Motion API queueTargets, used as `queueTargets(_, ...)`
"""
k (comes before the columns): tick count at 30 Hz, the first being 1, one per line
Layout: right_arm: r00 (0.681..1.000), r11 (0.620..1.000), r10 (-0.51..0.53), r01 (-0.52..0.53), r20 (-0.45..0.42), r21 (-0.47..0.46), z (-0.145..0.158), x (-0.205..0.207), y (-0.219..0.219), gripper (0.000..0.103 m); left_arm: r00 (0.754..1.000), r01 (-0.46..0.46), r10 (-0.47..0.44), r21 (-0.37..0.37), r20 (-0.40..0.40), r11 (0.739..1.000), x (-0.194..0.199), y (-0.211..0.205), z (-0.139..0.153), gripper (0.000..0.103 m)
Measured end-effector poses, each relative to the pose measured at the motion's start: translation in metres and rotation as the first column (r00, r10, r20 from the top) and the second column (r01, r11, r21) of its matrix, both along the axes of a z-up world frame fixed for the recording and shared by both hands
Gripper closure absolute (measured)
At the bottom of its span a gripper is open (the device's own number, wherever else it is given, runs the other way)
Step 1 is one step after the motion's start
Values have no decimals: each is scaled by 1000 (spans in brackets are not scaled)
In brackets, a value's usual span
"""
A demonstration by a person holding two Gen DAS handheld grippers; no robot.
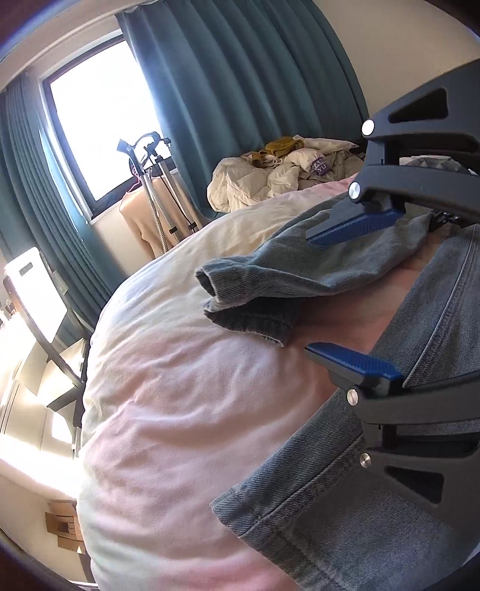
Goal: Fold clothes
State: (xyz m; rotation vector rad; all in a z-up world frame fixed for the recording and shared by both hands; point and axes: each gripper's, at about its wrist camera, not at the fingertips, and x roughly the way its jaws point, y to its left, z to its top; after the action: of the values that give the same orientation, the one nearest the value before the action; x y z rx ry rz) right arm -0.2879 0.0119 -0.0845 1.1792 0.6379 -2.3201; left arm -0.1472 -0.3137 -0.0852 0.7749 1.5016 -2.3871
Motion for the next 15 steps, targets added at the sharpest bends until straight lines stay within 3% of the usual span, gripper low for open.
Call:
queueTargets(3,1000,1000,27,-27,8,-4,6,13,14,100,1000,12,-11,55,-12,998,-4,-3,-8,47)
queueTargets(10,994,990,104,-106,26,92,-9,26,6,99,993,15,-24,76,116,997,-9,0,-26,47)
queueTargets(13,995,993,103,-103,12,50,7,22,6,91,991,5,-15,74,131,997,-7,-1,-27,47)
queueTargets(15,996,996,85,-84,24,-36,24,14,10,88,990,-1,-7,54,140,999,-6,-1,-26,47)
